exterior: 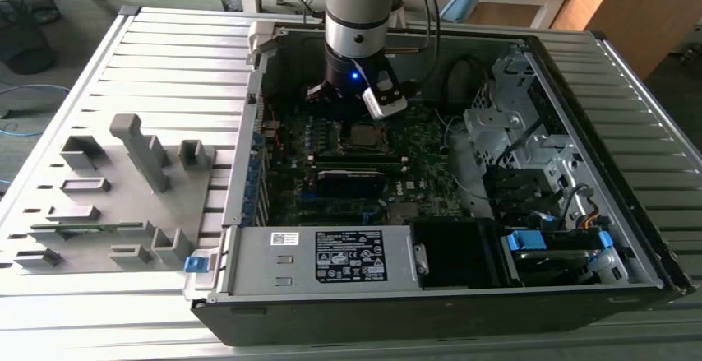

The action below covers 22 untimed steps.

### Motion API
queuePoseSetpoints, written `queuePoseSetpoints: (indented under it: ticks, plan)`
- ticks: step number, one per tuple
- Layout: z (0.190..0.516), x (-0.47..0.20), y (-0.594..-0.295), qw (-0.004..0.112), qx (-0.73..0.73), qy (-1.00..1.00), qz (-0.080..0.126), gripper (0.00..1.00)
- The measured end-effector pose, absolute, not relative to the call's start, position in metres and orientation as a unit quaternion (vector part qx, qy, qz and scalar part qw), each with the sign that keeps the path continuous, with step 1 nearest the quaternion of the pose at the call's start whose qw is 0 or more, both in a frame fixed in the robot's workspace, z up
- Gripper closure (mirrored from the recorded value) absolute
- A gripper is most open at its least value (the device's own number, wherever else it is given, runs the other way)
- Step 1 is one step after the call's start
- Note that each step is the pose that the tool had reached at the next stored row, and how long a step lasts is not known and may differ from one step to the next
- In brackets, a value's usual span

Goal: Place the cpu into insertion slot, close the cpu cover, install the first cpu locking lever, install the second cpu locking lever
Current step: 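Close the cpu cover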

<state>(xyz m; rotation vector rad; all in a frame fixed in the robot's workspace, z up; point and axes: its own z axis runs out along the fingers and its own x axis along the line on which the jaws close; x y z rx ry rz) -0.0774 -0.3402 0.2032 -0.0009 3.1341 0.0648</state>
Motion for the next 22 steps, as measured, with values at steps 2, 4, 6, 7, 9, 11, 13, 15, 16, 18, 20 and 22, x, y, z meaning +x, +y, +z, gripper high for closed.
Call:
queuePoseSetpoints:
  ticks: [2, 4, 6, 7, 9, 11, 13, 15, 16, 18, 20, 22]
  plan:
    - [0.2031, -0.0774, -0.3402, 0.003, 0.000, 1.000, 0.021, 0.89]
    - [0.2030, -0.0769, -0.3402, 0.004, 0.000, 1.000, 0.021, 0.89]
    - [0.2030, -0.0768, -0.3402, 0.004, 0.000, 1.000, 0.021, 0.89]
    - [0.2030, -0.0768, -0.3402, 0.004, 0.000, 1.000, 0.021, 0.89]
    - [0.2030, -0.0767, -0.3402, 0.004, 0.000, 1.000, 0.021, 0.89]
    - [0.2030, -0.0767, -0.3402, 0.004, 0.000, 1.000, 0.021, 0.89]
    - [0.2017, -0.0766, -0.3401, 0.004, 0.000, 1.000, 0.021, 0.89]
    - [0.2000, -0.0767, -0.3402, 0.004, 0.000, 1.000, 0.021, 0.89]
    - [0.1995, -0.0767, -0.3402, 0.003, 0.000, 1.000, 0.021, 0.89]
    - [0.1994, -0.0767, -0.3403, 0.003, 0.000, 1.000, 0.021, 0.89]
    - [0.1992, -0.0767, -0.3402, 0.003, 0.000, 1.000, 0.021, 0.89]
    - [0.1991, -0.0767, -0.3402, 0.004, 0.000, 1.000, 0.021, 0.89]
